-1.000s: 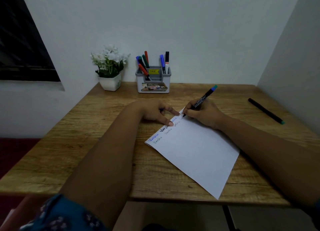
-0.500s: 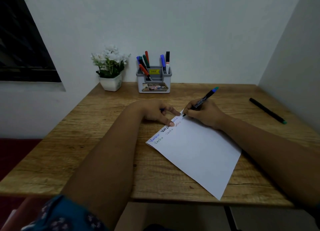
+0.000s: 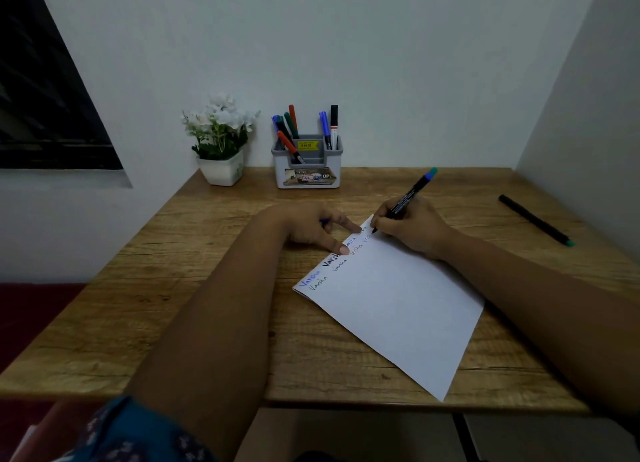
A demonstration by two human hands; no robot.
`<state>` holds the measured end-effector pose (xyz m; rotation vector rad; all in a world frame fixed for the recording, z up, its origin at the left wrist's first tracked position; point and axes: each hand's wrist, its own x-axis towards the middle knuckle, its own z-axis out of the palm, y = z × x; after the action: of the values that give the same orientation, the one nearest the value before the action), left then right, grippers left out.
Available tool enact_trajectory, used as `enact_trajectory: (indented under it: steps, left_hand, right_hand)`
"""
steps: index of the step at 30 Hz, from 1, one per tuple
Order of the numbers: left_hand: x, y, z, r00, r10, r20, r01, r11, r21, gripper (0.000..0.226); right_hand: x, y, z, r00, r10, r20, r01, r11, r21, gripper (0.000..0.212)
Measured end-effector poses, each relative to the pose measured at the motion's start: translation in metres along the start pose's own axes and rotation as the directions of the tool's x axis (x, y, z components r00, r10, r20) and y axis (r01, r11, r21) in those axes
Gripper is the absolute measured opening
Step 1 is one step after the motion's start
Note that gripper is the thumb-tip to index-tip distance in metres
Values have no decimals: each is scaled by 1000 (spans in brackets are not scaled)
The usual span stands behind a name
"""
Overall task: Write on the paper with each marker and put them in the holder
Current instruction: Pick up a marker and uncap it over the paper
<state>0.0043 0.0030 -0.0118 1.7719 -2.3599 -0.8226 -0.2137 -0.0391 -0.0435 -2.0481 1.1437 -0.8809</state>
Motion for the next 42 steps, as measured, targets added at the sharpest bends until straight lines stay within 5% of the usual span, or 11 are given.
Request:
enact_trajectory:
  steps: [11,13,16,20,25,34,42]
  left_hand:
    - [-1,2,-1,1000,-6,14,6,1000,2,56]
    - [0,1,-1,1000,-11,17,11,1000,-9,57]
    - [3,-3,0,998,-22,-53,15,991,-133,64]
    - [10,-7,1,962,-166,-216,74,922,-380,42]
    - [8,1,2,960,-88,-265,-80,822,-564,17]
    - [8,5,6,967,-3,-256,-156,786,-599,23]
    - [7,22,10,980,8,-199,-122,817,-563,25]
  right_hand:
    - [1,-1,2,999,31,-13,-31,1000,-3,14]
    - [1,-1,1,993,93,-78,-74,972,222,15]
    - [5,-7,-4,972,207,-108,-91,763,640,12]
    - [0,-24,-10,972,183,-146,-69,821,567,22]
    - [-12,-39,-9,992,112,53,-113,645,755,29]
    - [-12,-41,-7,992,128,-12,-87,736,671,26]
    - [-15,-36,6,999,-39,-24,45,935,351,12]
